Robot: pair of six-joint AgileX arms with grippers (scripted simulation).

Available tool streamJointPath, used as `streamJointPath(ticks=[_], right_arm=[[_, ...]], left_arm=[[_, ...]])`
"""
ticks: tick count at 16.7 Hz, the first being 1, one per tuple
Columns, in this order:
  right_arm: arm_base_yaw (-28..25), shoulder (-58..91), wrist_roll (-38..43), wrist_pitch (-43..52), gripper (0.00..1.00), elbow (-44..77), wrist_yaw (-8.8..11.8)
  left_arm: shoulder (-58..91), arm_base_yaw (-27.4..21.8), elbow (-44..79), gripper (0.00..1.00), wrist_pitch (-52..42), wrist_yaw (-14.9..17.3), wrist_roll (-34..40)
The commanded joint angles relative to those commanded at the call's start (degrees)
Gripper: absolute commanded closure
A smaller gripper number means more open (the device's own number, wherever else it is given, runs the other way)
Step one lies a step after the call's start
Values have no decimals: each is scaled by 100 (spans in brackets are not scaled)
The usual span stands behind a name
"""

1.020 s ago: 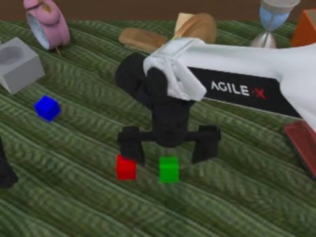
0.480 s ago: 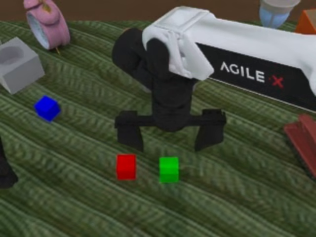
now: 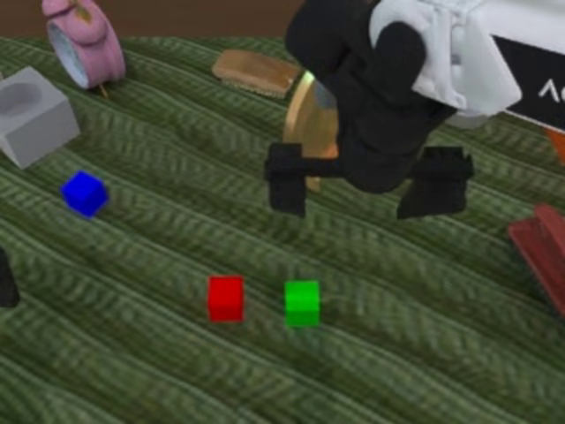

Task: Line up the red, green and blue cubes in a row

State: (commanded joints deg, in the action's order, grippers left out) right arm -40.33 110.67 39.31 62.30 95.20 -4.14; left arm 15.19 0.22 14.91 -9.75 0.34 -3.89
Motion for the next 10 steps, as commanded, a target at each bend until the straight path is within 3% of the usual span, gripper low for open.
streamJointPath(ticks=[6,10], right_arm=[[1151,-2903,-1348,-1384,0,-2806,-343],[2013,-5144,-2322,-2419,0,-5085,-387]], left_arm=[[3459,-110,2898,0,-1817,-16,-732],[6192,-202,4935,0,-3204,-47,-1286]])
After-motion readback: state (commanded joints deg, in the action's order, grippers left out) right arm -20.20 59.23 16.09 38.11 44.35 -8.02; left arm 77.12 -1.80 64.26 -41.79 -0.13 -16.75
